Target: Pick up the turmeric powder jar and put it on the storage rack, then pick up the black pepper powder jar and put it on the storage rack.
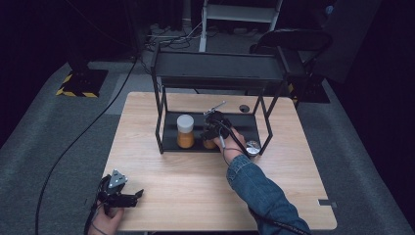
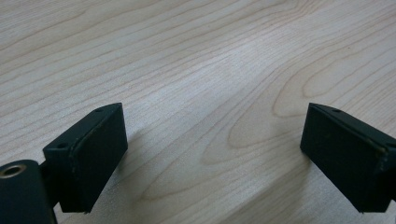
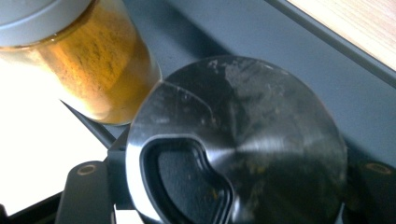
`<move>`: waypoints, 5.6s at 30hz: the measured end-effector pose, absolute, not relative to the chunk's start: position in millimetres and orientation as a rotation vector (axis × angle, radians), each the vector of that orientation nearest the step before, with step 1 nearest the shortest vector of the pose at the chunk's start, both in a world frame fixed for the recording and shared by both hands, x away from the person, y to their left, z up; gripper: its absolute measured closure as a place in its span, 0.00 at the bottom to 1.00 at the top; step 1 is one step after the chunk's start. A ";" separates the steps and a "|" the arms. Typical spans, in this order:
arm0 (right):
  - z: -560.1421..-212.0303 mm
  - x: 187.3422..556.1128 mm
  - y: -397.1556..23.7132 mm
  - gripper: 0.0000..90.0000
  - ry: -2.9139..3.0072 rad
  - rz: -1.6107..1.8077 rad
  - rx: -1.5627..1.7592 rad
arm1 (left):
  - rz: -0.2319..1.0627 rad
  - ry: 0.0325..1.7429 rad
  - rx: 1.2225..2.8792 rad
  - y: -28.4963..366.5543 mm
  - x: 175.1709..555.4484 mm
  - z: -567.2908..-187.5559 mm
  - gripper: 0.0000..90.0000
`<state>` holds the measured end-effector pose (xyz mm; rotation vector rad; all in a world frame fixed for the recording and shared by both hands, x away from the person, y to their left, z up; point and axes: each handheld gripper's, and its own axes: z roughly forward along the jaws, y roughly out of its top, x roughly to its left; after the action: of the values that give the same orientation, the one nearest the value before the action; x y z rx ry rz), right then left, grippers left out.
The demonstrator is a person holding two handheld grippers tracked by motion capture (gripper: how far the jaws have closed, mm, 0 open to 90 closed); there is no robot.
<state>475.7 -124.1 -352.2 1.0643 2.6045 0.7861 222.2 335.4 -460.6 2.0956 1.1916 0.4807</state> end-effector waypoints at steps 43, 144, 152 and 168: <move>-287.8 401.4 -188.9 0.00 2.491 0.903 0.959 | 0.490 1.215 2.084 333.4 223.6 -460.7 0.08; -367.7 318.3 -333.4 0.05 2.463 0.980 1.106 | 0.492 1.223 2.083 332.5 224.2 -460.5 0.07; -365.3 331.8 -322.1 0.08 2.480 0.960 1.079 | 0.497 1.228 2.084 331.7 224.4 -460.3 0.06; -366.8 360.3 -301.7 0.14 2.516 0.927 1.053 | 0.497 1.234 2.082 331.1 224.5 -460.3 0.06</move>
<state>360.3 -301.7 -366.8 1.0535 2.5159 0.9267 224.5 331.1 -460.3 2.0823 1.2339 0.4973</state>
